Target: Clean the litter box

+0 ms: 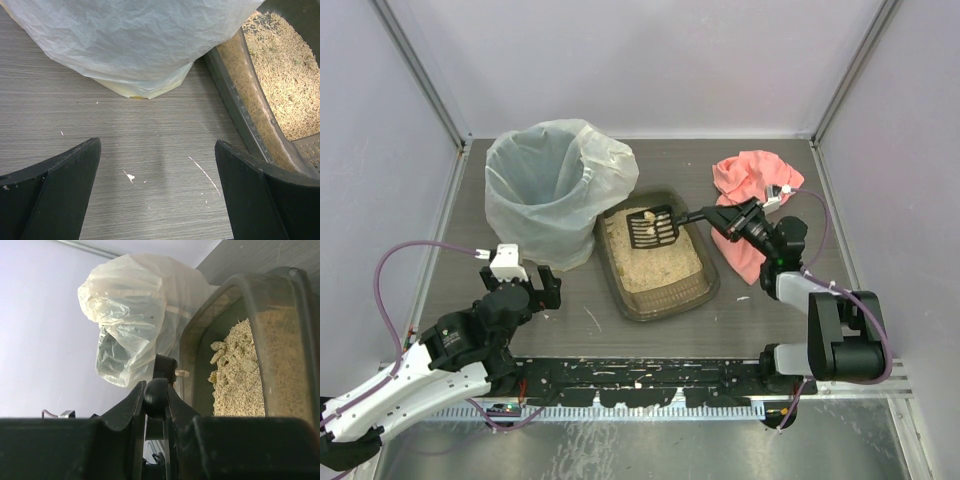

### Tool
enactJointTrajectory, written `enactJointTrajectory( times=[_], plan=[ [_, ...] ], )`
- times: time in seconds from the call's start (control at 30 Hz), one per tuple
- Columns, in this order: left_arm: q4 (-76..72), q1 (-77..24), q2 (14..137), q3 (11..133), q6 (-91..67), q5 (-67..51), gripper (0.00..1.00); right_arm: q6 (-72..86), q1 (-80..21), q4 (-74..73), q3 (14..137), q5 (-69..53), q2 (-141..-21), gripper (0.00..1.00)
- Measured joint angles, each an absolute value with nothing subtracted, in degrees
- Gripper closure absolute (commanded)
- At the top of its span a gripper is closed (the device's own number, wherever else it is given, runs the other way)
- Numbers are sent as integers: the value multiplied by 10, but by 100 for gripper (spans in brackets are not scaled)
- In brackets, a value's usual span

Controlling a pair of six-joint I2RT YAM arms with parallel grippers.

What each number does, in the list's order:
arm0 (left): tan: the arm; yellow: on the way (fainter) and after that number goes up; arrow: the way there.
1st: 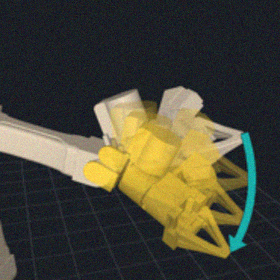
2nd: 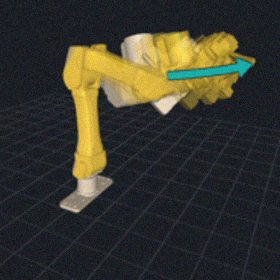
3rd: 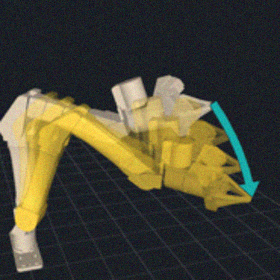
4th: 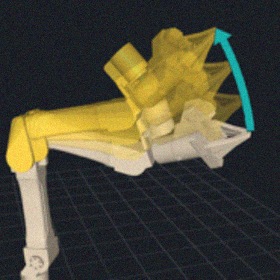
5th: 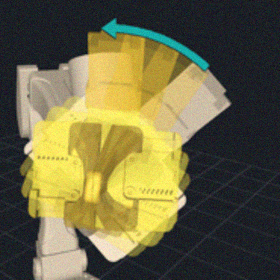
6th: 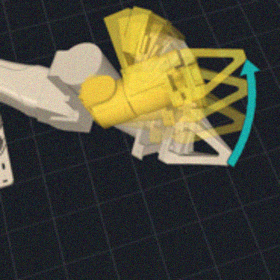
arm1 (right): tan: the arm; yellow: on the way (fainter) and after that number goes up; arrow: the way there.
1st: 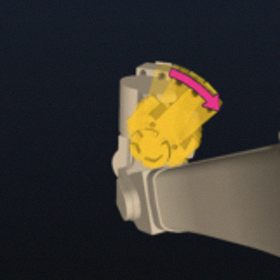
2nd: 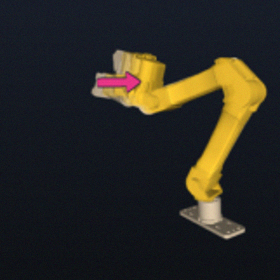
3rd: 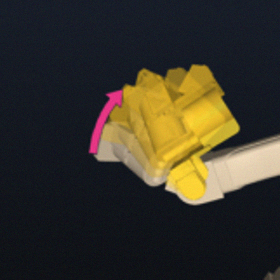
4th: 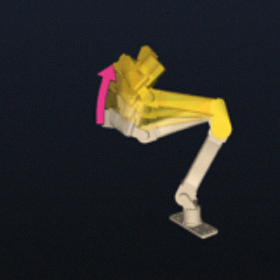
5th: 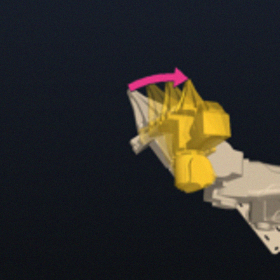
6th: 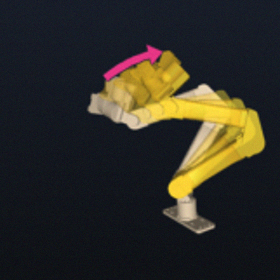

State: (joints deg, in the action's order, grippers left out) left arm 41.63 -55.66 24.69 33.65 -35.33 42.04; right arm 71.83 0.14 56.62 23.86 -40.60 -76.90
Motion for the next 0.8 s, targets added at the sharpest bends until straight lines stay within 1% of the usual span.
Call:
enactJointTrajectory(
  times=[0.13, 0.33, 0.47, 0.57, 0.8],
  plan=[
    [417, -557, 248, 337, -353, 420, 2, 720, 7, 555, 220, -399, -748, 99],
    [419, -557, 250, 343, -353, 422, 2, 739, 14, 576, 203, -402, -755, 99],
    [419, -557, 251, 347, -353, 424, 2, 736, -10, 563, 221, -409, -756, 99],
    [420, -557, 251, 347, -354, 429, 2, 739, -17, 538, 224, -407, -725, 99],
    [423, -557, 231, 347, -356, 434, 2, 739, -18, 432, 256, -359, -638, 100]
  ],
)
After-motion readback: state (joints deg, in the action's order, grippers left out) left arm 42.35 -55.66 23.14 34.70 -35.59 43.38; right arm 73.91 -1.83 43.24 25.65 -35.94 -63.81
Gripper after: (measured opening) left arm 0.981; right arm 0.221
